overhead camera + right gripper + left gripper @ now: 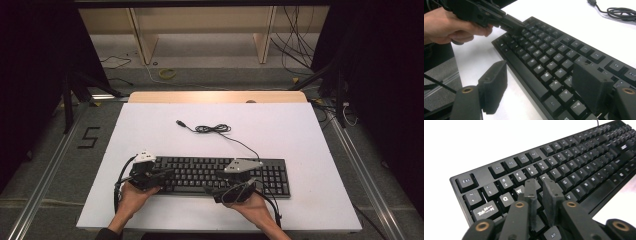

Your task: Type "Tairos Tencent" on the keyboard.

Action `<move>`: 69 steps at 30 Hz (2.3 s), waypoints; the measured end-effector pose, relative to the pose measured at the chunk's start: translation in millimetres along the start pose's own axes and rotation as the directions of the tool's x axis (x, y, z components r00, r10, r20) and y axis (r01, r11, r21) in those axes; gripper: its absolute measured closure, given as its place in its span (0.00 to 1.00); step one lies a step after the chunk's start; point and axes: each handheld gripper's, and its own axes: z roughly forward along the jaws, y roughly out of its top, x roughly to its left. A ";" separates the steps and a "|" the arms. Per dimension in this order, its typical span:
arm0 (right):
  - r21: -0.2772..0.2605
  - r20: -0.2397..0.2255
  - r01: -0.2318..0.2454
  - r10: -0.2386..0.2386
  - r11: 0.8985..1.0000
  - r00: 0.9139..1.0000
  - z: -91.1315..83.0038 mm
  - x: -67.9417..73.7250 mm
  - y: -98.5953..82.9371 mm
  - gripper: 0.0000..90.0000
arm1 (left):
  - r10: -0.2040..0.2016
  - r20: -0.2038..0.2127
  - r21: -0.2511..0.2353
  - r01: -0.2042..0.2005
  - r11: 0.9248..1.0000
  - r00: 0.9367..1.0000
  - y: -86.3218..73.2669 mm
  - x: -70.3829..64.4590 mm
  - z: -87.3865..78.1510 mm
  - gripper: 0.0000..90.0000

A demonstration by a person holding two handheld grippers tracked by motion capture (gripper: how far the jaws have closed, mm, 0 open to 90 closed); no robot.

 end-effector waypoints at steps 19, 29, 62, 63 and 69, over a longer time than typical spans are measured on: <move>0.009 -0.034 0.004 -0.004 1.000 0.999 11.2 3.3 -1.3 0.44 | 0.000 0.052 -0.054 0.003 0.999 0.999 -2.2 -5.8 -14.8 0.46; 0.021 -0.038 0.003 -0.002 1.000 0.999 17.3 4.1 -1.6 0.64 | 0.007 0.072 -0.102 0.001 0.995 0.997 -3.5 -9.6 -21.2 0.37; 0.103 -0.006 0.051 -0.051 0.993 0.999 44.2 9.6 -5.5 1.00 | 0.003 0.061 -0.152 0.007 0.988 0.998 -16.4 -10.7 -32.1 0.32; 0.107 -0.001 0.052 -0.052 0.993 0.999 45.6 9.9 -6.1 1.00 | 0.003 0.060 -0.153 0.006 0.988 0.998 -16.7 -10.9 -32.1 0.32; 0.114 0.005 0.053 -0.054 0.992 0.999 47.9 9.5 -7.1 1.00 | 0.005 0.060 -0.158 0.005 0.987 0.998 -18.3 -11.0 -33.3 0.32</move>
